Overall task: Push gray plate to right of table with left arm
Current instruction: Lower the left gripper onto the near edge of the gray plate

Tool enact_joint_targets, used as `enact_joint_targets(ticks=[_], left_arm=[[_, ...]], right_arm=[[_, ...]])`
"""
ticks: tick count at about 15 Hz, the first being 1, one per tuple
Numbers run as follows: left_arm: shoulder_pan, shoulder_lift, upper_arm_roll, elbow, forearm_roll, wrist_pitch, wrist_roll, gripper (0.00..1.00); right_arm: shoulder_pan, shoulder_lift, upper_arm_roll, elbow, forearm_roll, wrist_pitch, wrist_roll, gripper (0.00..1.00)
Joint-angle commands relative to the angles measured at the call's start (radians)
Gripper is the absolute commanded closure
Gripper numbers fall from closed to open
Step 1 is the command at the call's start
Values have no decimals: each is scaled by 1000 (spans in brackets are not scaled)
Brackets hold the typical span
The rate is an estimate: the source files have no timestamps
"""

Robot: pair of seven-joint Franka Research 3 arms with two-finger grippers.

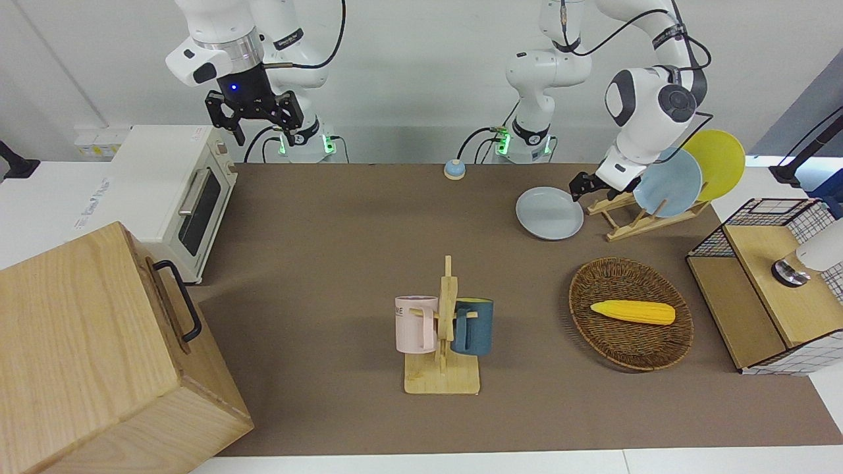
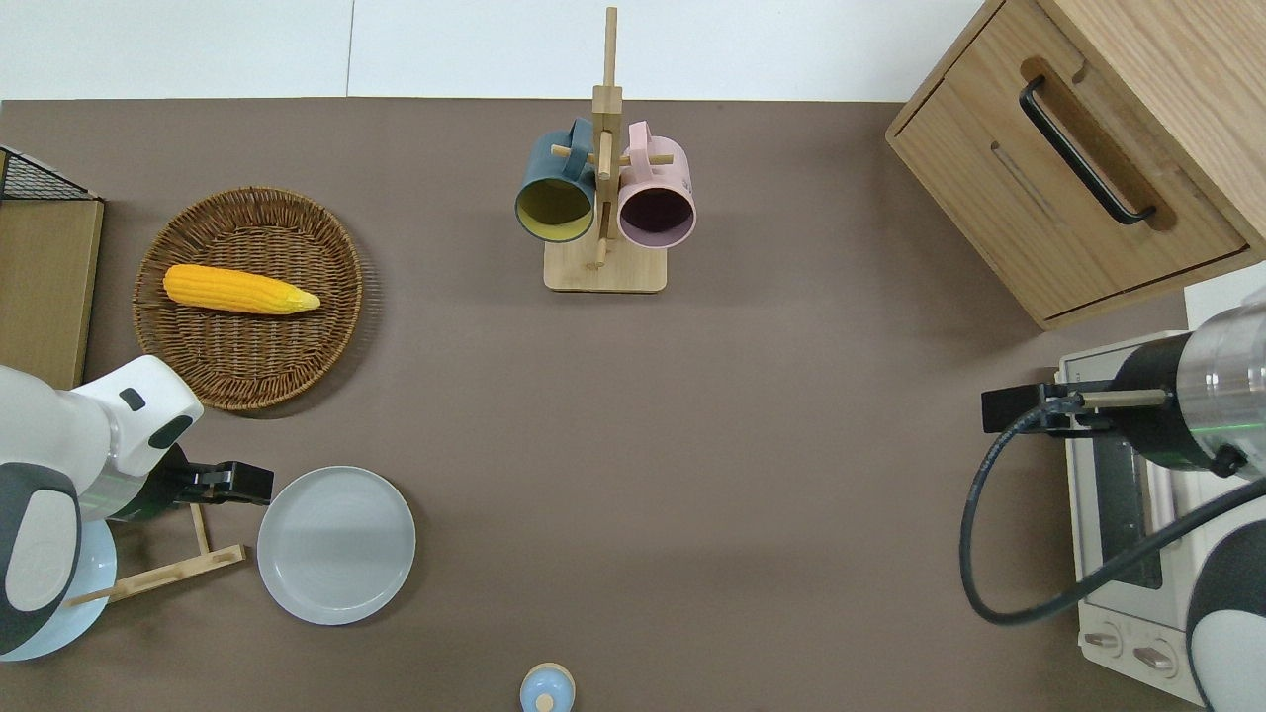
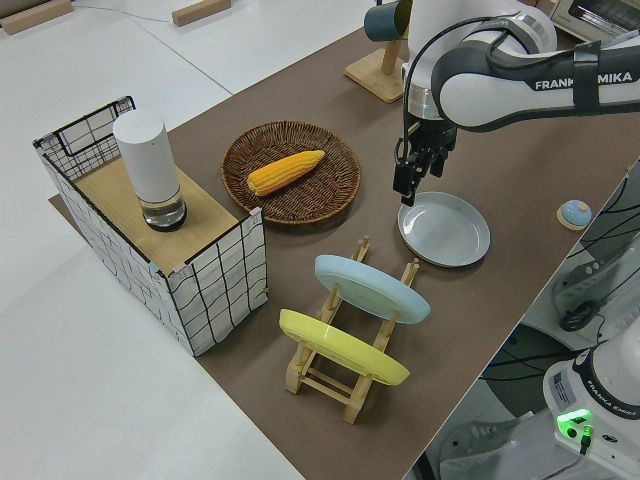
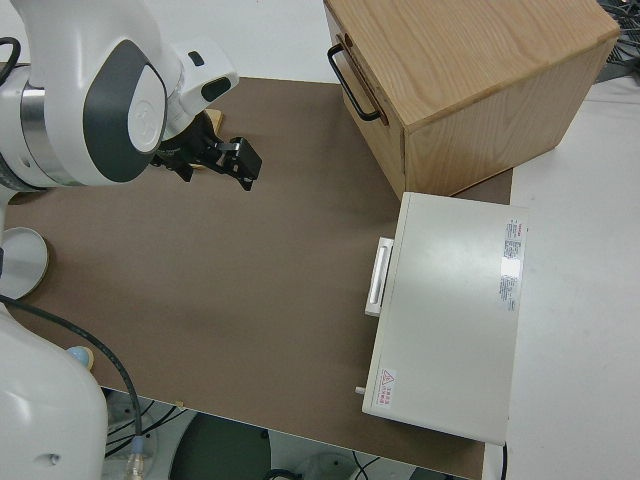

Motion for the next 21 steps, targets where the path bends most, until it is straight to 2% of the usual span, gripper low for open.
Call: enact_joint_targets(ticks=[1,5,12,15,16,18,19,21], left_arm=[[31,-36,-7,-140,-13,115,30,15],[42,-28,-2,-257,-13,212,30,21],[42,4,-2,-283,-13,260,30,25],[42,41,-1,-306,-13,322,30,38],[42,43,-2,-317,-13,335,30,71],[42,43,2,-317,-16,341,68,278],[42,43,2,-317,-38,342,80,349],[40,44,2,-317,-47,346,80,348]], right_arm=[[-24,-27,14,-27,21,0,10,5],[-24,-27,14,-27,21,0,10,5],[-24,-27,14,-27,21,0,10,5],[-24,-27,14,-27,21,0,10,5],[-24,-27,14,-27,21,0,10,5],[-24,-27,14,-27,21,0,10,5],[-24,-27,14,-27,21,0,10,5],[-24,-27,14,-27,21,0,10,5]])
